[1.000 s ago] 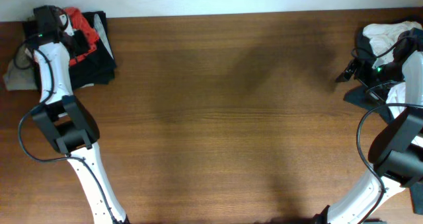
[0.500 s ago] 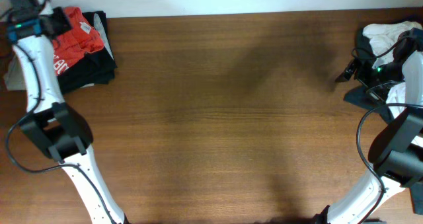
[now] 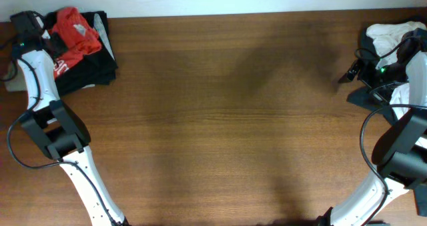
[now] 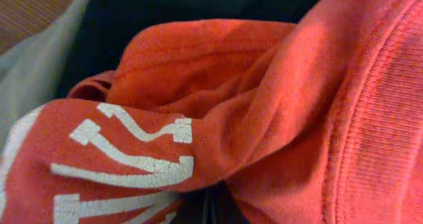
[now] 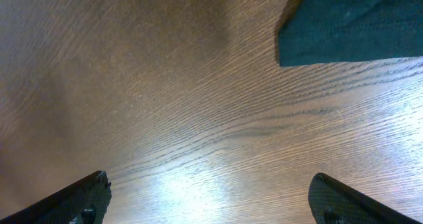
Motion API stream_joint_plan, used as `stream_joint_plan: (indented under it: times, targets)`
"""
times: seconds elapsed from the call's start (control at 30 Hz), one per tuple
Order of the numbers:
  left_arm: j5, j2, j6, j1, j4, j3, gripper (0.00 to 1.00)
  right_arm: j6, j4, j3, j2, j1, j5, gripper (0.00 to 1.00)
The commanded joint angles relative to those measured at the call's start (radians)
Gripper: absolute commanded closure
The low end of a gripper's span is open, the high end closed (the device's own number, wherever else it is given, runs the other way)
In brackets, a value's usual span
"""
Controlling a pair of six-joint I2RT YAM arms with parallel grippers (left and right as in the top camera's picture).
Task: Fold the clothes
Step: 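Place the red T-shirt on the dark clothes stack and adjust it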
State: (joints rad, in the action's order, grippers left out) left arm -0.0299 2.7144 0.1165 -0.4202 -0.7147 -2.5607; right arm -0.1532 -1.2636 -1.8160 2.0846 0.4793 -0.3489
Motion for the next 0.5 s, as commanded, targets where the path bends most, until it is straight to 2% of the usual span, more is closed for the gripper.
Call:
stream_joint_plan:
  times: [0.0,0.13,0.3,0.47]
  targets:
    - [-0.126,0.027,-0.064,-0.036,0.055,0.004,0.99,0.006,0.000,-0.018,0.003,0.005,-0.005,0.01]
    - [-0.116,-0.013,-0.064,-0.050,0.050,-0.023,0.99,0.006,0.000,-0.018,0.003,0.005,-0.005,0.01]
    - [-0.117,-0.177,-0.063,-0.045,0.037,-0.025,0.99,0.006,0.000,-0.018,0.003,0.005,-0.005,0.01]
    - [-0.111,-0.167,-0.056,-0.050,-0.208,-0.024,0.99,0.006,0.000,-0.018,0.003,0.005,-0.005,0.01]
